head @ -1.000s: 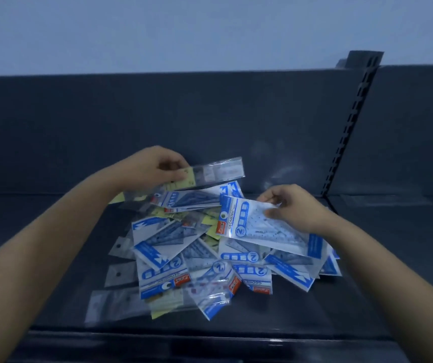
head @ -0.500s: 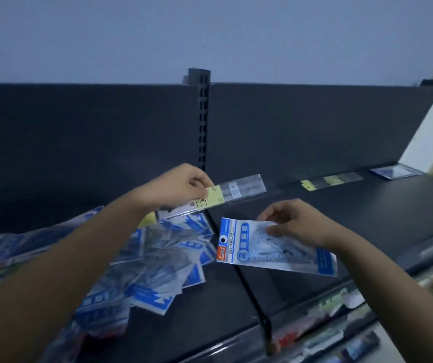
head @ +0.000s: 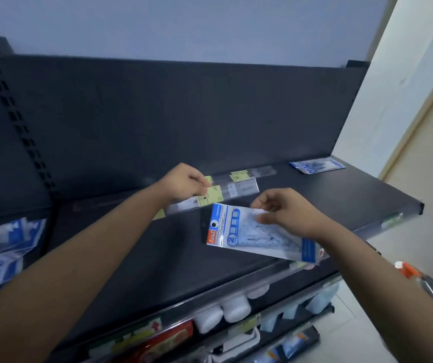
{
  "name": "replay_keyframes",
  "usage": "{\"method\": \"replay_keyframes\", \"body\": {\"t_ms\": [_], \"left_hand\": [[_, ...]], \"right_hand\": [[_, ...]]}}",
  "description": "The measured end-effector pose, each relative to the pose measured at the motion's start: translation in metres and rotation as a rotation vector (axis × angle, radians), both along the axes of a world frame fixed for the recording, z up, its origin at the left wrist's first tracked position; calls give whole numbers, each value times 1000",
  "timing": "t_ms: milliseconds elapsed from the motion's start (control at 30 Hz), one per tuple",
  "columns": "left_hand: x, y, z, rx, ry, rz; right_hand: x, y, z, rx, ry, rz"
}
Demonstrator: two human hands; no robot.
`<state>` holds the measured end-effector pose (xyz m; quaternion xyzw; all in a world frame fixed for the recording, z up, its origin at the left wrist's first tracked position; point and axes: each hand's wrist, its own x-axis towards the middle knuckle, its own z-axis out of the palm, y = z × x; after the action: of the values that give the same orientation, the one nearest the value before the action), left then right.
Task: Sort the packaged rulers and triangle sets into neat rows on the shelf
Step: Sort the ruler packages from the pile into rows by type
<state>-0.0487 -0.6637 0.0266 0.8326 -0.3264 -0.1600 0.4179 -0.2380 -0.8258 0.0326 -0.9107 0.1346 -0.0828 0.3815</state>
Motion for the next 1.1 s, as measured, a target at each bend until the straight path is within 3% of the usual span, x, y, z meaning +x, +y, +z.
{"method": "replay_keyframes", "body": {"t_ms": [167,300,567,633,733,867,967,1100], "left_hand": [[8,-72,-15,-36,-28,-31],[34,-120,-37,-51,-189,-29],[79,-165,-62,140,-395,-112],[76,-174,-56,111,-441,-136],[61,-196,-41,-21,-334,-174],[36,-237,-25,44,4,-343],[19,-277,-27,84,17,-351],[-3,-339,-37,62,-9,-205]], "right_hand": [[10,-59,-14,108,35,44],[32,-109,-25,210,39,35],[86,-190,-34,266,137,109],[95,-204,-35,262,140,146],[102,-223,-33,269,136,207],[103,-260,-24,276,101,247],[98,-301,-19,245,99,272],[87,-368,-17,133,84,251]]}}
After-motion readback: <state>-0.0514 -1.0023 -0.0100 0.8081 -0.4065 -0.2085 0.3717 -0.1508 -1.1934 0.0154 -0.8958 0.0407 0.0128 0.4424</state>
